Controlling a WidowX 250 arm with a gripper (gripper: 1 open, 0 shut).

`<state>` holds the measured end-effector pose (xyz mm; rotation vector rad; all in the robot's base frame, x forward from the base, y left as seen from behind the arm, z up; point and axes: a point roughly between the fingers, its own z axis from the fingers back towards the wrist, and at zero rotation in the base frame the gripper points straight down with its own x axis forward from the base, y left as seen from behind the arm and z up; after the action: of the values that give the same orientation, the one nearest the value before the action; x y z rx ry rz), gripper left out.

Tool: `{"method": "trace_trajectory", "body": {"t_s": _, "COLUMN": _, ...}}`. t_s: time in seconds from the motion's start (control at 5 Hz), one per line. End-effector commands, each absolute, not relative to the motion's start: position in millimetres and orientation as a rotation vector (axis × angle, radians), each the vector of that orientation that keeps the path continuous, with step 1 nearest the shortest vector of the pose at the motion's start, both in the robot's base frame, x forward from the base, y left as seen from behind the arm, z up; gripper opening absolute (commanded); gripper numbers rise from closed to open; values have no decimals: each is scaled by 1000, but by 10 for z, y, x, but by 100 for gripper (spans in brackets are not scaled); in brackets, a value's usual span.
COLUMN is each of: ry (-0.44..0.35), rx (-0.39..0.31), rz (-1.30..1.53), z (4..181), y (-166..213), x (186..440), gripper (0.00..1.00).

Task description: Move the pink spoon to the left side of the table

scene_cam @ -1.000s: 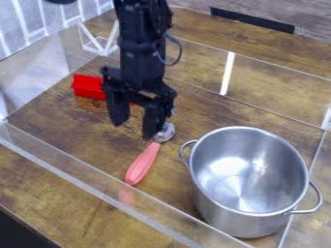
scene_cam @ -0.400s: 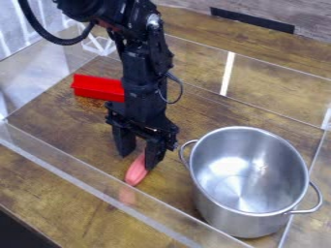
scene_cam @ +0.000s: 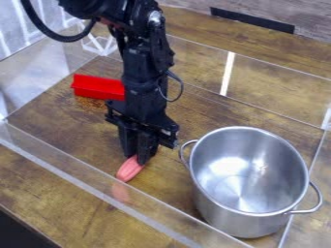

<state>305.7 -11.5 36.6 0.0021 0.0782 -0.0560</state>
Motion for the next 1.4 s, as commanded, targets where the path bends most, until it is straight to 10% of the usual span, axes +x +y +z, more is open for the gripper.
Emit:
{"method": "trace_trajectory", "body": {"t_s": 0.0, "ry": 4, "rx": 25, "rz": -83, "z": 779, "y": -142, "x": 3168, "gripper": 0}}
{"method": "trace_trajectory", "body": {"t_s": 0.4, "ry": -9, "rx": 57, "rz": -100, "z": 1194, "y": -81, "x": 3187, "gripper": 0}}
{"method": "trace_trajectory", "body": {"t_s": 0.6, "ry": -8, "rx": 49, "rz": -117, "z": 1032, "y": -114, "x": 3176, "gripper": 100}}
{"method": "trace_trajectory", "body": {"t_s": 1.2, "ry": 3, "rx": 29, "rz": -134, "z": 500, "y": -173, "x": 3102, "gripper": 100}}
